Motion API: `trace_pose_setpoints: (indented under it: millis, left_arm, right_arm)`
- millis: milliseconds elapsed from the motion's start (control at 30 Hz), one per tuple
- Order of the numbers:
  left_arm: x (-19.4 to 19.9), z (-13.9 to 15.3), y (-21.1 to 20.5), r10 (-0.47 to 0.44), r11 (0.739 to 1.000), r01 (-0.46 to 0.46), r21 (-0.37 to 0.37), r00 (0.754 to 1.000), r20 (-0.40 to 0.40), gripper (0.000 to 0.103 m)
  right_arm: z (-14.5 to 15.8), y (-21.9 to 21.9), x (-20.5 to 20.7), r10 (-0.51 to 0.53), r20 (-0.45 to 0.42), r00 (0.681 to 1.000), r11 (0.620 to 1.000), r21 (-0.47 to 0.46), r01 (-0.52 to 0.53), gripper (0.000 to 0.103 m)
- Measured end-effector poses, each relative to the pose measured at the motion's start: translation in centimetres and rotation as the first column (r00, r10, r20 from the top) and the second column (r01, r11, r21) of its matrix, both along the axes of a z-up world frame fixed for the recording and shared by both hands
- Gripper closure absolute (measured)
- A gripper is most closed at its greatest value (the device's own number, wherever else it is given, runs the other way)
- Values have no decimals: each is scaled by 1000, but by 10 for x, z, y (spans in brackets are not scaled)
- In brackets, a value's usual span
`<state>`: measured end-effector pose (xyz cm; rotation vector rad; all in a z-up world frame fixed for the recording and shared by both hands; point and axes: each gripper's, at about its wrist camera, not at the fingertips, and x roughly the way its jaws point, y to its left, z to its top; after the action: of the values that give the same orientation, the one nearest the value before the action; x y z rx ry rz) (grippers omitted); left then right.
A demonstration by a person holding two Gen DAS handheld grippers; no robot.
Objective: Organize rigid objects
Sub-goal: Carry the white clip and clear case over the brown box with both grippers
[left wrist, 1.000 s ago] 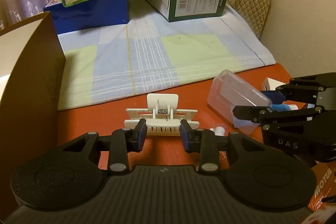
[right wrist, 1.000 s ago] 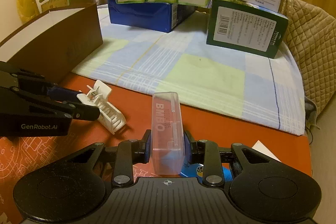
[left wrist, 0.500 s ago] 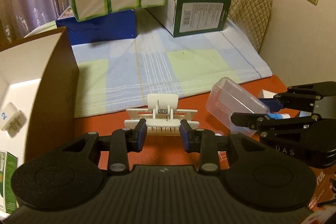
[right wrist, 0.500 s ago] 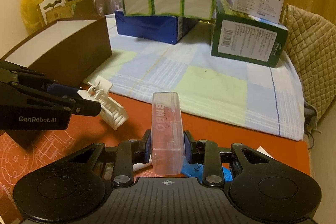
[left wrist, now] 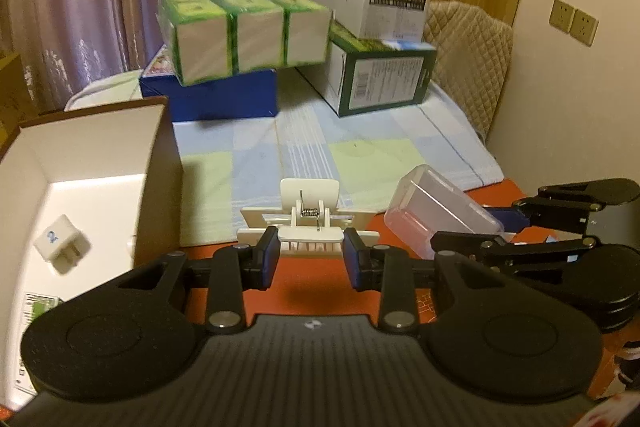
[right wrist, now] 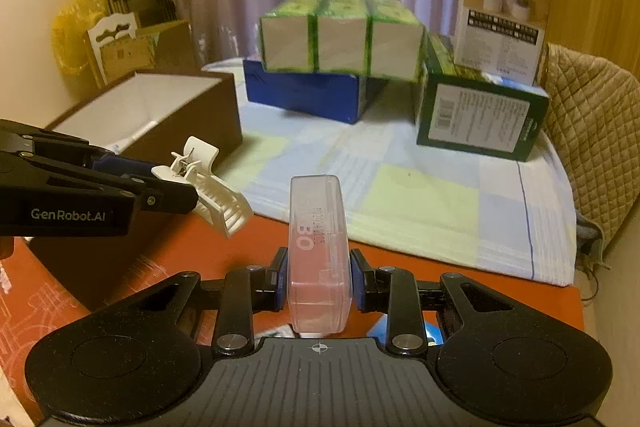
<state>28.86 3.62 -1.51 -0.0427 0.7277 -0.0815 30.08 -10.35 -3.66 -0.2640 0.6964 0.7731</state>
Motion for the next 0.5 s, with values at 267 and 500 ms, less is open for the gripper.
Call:
trace_pose_setpoints:
  millis: [267,500]
  left_arm:
    - [-28,25,25,38,999,-38,4,999,37,74]
    - [-55,43,62,104,994,-105,13,992,71,74]
  right_arm:
    - [21,16,-23,22,1,1000,998,53,-22,76]
    - [36,47,-45,80,-19,997,991,113,-77,76]
